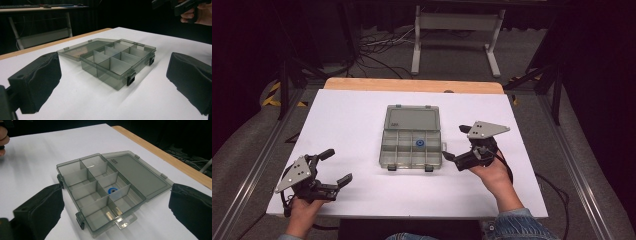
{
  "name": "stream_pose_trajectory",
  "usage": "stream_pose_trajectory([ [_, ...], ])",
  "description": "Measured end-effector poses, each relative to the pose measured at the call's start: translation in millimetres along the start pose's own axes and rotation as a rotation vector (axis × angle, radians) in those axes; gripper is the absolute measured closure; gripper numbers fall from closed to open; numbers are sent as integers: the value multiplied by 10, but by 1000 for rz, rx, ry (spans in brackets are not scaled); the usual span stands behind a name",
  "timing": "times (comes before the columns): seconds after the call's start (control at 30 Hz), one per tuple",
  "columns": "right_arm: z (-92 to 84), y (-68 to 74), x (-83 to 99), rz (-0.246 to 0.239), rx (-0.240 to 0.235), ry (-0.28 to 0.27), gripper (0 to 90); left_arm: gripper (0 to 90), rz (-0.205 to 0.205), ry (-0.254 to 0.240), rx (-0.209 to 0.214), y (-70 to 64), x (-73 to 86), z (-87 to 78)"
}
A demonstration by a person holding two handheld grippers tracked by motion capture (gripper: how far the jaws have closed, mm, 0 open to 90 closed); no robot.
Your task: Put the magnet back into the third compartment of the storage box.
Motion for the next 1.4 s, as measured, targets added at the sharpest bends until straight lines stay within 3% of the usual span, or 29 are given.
stream_pose_trajectory([
  [0.27, -120, -22, 258, 23, -8, -32, 0, 3, 8, 1, 0, 0, -1, 1],
  [0.57, -225, -14, 444, 24, 1, -114, 0, 3, 1, -1, 3, -7, 1, 6],
  [0.63, -229, -17, 481, 45, 5, -96, 0, 3, 1, -1, 1, -9, 1, 6],
  [0.83, -261, -46, 627, 61, 24, -135, 0, 3, 6, -1, 0, -3, 1, 5],
  [1.4, -236, -58, 933, 71, 23, -160, 0, 3, 2, -8, 1, -1, 0, 5],
])
Point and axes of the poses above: each handheld gripper's, and its own axes: z roughly forward along the jaws, x roughly out of its underside, y roughly to its left, the point moved 5 cm from there along z, roughly forward along the jaws, and after that the axes turned 4 degrees about -x, right-handed, at the moved point
